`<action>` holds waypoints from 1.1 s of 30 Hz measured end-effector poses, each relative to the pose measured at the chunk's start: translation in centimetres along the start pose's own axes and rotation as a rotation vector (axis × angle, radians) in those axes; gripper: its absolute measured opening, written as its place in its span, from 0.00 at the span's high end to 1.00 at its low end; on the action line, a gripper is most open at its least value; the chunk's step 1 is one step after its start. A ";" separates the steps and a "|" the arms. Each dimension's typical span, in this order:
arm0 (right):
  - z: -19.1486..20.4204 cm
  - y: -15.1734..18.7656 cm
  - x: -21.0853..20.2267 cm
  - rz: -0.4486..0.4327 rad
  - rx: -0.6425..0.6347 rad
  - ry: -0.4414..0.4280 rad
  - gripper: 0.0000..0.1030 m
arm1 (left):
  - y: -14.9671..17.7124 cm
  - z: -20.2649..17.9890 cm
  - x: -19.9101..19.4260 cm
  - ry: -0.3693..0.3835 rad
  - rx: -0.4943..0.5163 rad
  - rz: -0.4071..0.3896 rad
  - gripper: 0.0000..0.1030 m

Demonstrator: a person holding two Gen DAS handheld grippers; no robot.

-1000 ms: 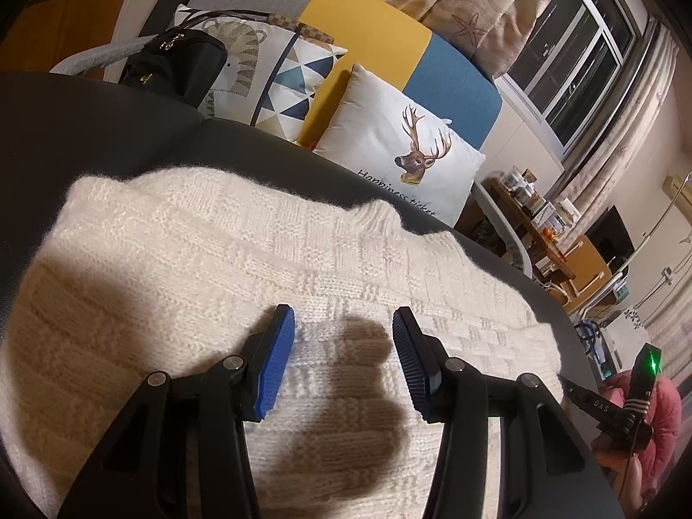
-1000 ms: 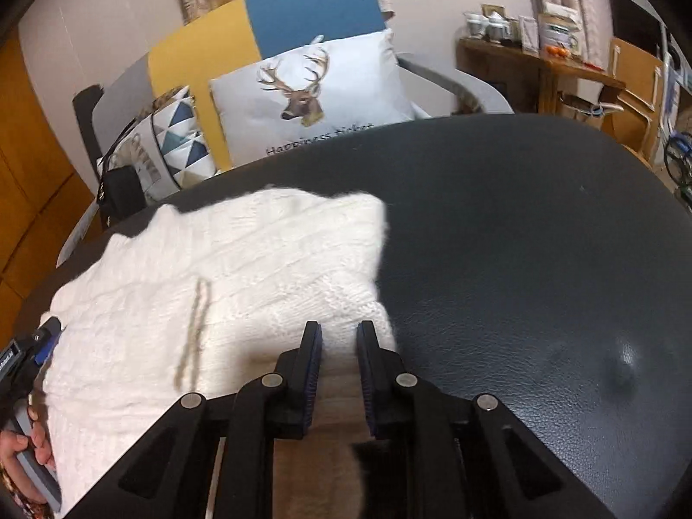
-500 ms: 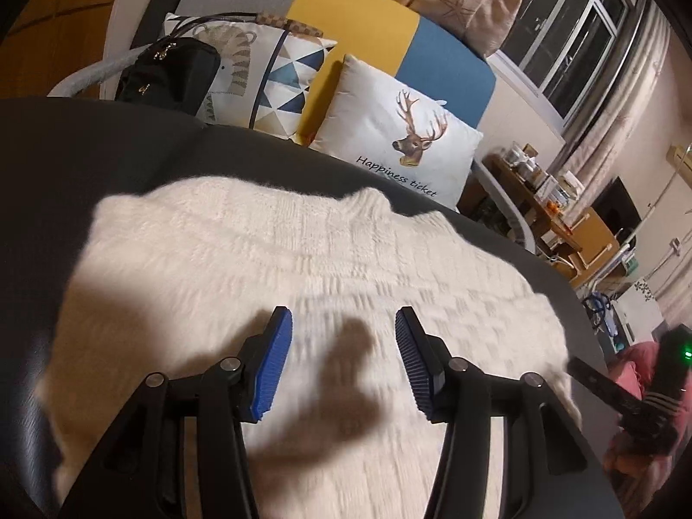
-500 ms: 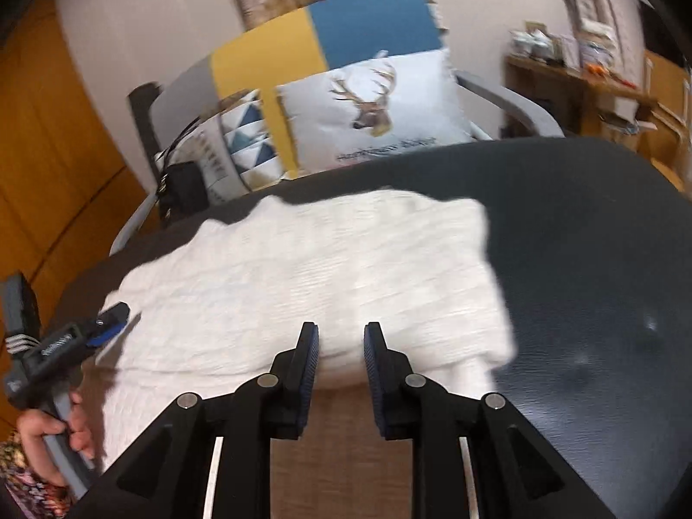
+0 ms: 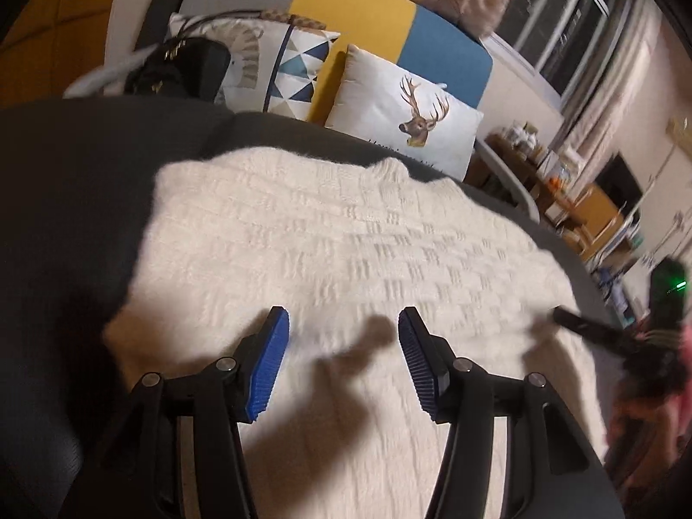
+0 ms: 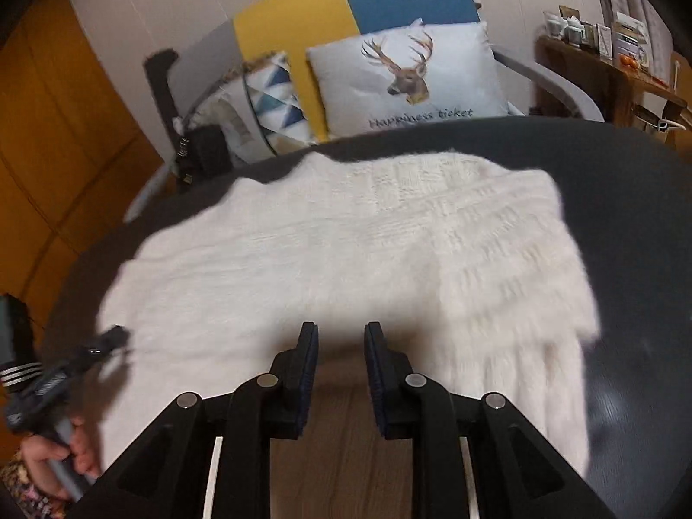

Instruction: Fold clothes

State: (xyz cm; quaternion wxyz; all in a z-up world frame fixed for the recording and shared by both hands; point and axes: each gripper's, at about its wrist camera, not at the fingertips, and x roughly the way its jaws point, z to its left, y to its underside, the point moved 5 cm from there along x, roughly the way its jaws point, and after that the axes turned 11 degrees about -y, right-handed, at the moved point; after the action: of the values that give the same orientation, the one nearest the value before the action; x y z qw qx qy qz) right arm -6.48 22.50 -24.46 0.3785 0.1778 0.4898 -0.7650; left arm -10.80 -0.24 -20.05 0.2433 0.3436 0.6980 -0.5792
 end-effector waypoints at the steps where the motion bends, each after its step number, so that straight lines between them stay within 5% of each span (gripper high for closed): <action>1: 0.4 0.7 -0.6 0.000 -0.030 -0.003 0.79 | 0.9 0.0 -0.9 0.010 0.005 -0.001 0.45; 5: 2.4 4.6 -2.8 0.041 -0.168 0.064 0.78 | 4.8 1.0 -3.1 0.007 0.007 0.023 0.45; 10: 2.2 8.1 -2.2 0.109 -0.225 0.162 0.78 | 6.9 1.4 -4.3 -0.024 0.089 -0.051 0.45; 23: -1.0 3.6 1.5 0.077 -0.122 0.161 0.76 | 0.2 2.9 1.2 0.103 0.007 0.064 0.45; 26: -0.9 3.0 1.0 0.101 -0.085 0.124 0.76 | -0.7 3.5 -0.2 0.094 -0.039 0.076 0.45; 30: 0.4 4.3 -1.5 0.118 -0.038 0.045 0.76 | 2.0 3.6 -3.7 0.121 0.021 0.047 0.42; 33: 2.1 7.2 -3.3 0.143 -0.085 0.089 0.76 | 5.8 2.7 -5.0 0.104 0.140 0.064 0.42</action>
State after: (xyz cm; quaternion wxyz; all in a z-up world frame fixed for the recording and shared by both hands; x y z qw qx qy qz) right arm 1.31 20.29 -25.75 0.4170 0.2299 0.5241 -0.7061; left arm -3.33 -3.36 -20.60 0.2002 0.4115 0.6564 -0.5998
